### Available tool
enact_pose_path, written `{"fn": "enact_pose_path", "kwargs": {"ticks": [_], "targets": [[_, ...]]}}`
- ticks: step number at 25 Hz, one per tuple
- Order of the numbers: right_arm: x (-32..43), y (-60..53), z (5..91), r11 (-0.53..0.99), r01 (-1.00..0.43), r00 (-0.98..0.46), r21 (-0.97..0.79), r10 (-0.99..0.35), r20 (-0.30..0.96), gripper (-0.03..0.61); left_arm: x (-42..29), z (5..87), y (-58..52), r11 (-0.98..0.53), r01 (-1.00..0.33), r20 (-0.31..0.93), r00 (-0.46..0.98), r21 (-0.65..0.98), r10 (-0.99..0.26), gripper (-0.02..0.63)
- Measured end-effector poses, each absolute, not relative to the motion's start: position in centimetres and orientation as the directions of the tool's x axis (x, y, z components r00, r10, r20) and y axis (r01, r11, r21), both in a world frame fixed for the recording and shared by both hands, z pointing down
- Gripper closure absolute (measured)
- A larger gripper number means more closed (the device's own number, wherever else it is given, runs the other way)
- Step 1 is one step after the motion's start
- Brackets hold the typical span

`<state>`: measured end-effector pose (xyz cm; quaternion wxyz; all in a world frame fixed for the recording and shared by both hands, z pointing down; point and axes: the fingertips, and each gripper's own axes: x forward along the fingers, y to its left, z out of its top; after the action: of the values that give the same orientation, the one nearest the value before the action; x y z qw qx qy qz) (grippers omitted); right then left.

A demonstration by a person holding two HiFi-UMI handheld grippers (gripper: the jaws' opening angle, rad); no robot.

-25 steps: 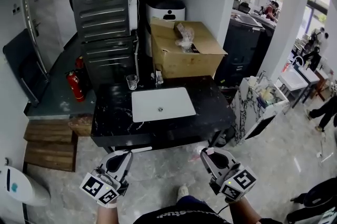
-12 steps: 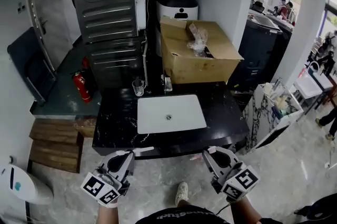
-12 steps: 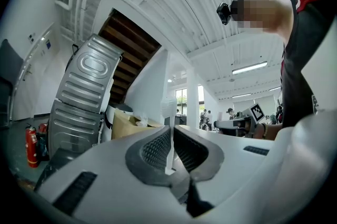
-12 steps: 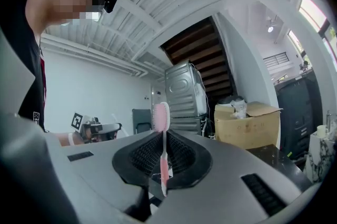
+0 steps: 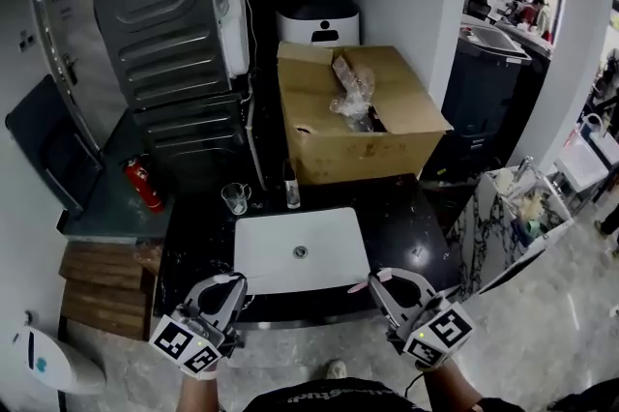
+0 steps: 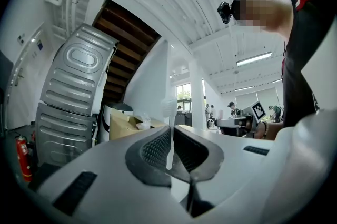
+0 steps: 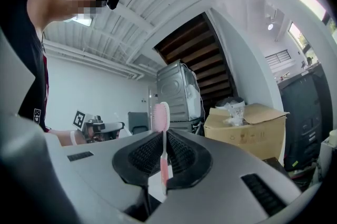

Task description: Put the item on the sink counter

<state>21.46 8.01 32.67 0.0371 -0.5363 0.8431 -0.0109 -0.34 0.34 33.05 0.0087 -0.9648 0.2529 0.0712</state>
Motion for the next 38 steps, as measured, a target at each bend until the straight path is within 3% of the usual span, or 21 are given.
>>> {"fn": "enact_pose_path", "kwargs": {"ticks": [11,23,38], "targets": [[24.8,-1.0,33.6,0.464,-0.882,-0.462,-0.082,-0.886,-0.036,0.529,2.0,33.4,-7.3,-0.835,-0.548,-0.099,0.83,0.037,-0.549,0.586],[19.9,-11.2,31.6,0.447,-0.893,-0.443,-0.051,-0.893,-0.074,0.529,-2.0,33.9,-18.4,-0.852,-0.521,-0.153,0.838,0.061,-0.523,0.586],[14.9,-19.7,33.1,0.404,-0.914,-0.404,-0.035,-0.915,-0.012,0.529,-7.0,36.0,-28.6,-0.849,-0.515,-0.144,0.838,0.114,-0.527,0.586]]}}
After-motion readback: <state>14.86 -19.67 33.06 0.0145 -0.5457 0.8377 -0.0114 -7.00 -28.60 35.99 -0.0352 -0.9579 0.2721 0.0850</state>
